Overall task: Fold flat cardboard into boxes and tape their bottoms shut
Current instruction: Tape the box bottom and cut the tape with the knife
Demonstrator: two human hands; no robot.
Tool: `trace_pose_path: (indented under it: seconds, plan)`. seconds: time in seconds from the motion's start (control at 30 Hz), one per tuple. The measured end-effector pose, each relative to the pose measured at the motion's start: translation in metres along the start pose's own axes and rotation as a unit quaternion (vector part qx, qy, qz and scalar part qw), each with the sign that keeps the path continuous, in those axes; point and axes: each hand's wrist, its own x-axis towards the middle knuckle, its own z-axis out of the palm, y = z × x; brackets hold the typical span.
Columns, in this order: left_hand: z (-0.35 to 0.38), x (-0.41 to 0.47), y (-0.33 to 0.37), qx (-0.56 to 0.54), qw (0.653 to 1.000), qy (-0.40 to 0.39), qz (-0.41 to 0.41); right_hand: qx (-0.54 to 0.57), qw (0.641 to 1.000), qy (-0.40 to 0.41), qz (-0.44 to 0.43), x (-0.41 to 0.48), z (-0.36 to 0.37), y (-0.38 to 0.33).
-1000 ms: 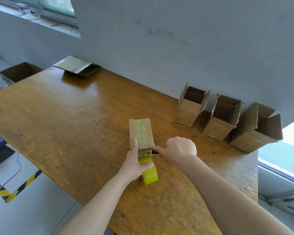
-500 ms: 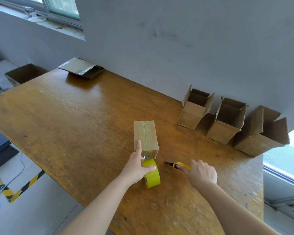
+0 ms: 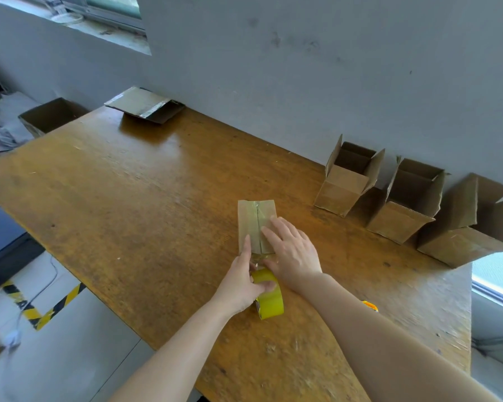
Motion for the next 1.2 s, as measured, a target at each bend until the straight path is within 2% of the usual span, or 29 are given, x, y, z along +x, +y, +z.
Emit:
trace_pose_path:
  seconds: [0.5, 0.6, 0.97, 1.2]
  plan:
    - [-0.004, 0.001, 0.003, -0.071, 0.997, -0.008, -0.022, -0.136, 0.989, -0.02, -0.047, 0.024, -0.005, -0.015]
    - [-0.005, -0.007, 0.002, -0.045, 0.998, -0.034, -0.028, -0.131, 0.991, -0.021, -0.029, 0.023, -0.002, -0.018]
    - [-0.014, -0.009, -0.007, -0.046, 0.997, -0.04, -0.038, -0.039, 0.999, -0.032, 0.017, 0.017, -0.005, -0.018]
    - [-0.012, -0.007, -0.011, -0.065, 0.997, -0.028, -0.028, -0.113, 0.993, -0.007, 0.032, 0.02, 0.006, -0.025]
